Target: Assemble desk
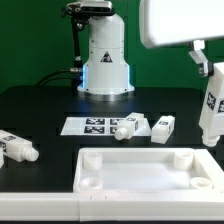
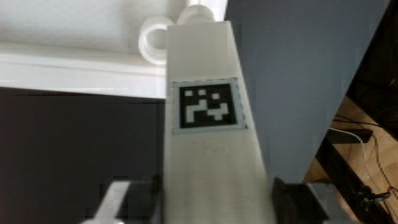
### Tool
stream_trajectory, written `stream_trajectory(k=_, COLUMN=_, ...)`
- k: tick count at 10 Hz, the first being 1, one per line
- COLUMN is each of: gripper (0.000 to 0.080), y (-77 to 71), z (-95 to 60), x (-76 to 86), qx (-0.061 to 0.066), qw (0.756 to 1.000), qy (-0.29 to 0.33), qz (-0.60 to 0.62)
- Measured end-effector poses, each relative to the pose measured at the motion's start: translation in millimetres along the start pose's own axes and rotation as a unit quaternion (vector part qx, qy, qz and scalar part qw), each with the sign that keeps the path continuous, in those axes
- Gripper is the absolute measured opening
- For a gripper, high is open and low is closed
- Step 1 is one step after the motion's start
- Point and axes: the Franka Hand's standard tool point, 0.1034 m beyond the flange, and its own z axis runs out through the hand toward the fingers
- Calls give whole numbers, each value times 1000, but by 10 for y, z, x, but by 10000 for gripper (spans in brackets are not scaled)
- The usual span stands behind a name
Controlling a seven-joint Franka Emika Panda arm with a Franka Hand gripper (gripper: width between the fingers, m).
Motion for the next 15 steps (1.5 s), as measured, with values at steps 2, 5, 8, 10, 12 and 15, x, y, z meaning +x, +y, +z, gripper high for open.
stream_trajectory(k=2, gripper=285, y=65, z=11, x=51, qx=-12, qw=996, qy=85, qz=-1)
stream_trajectory(k=5, gripper=285, y=140, z=138, x=-34, qx=-21, qw=994, qy=106, qz=-21)
stream_trajectory(k=8, gripper=285, y=103, z=237, x=-148, qx=-23, qw=992, qy=118, qz=-26)
stream_trajectory(k=10, gripper=285, y=178, z=318, x=-238, qx=-26, qw=994, qy=108, qz=-22)
stream_trajectory(k=12, gripper=285, y=175, z=370, x=-245, qx=-25, qw=994, qy=106, qz=-22)
stream_trajectory(k=15, gripper=285, y=199, z=402, x=-154, qx=-25, qw=993, qy=111, qz=-19)
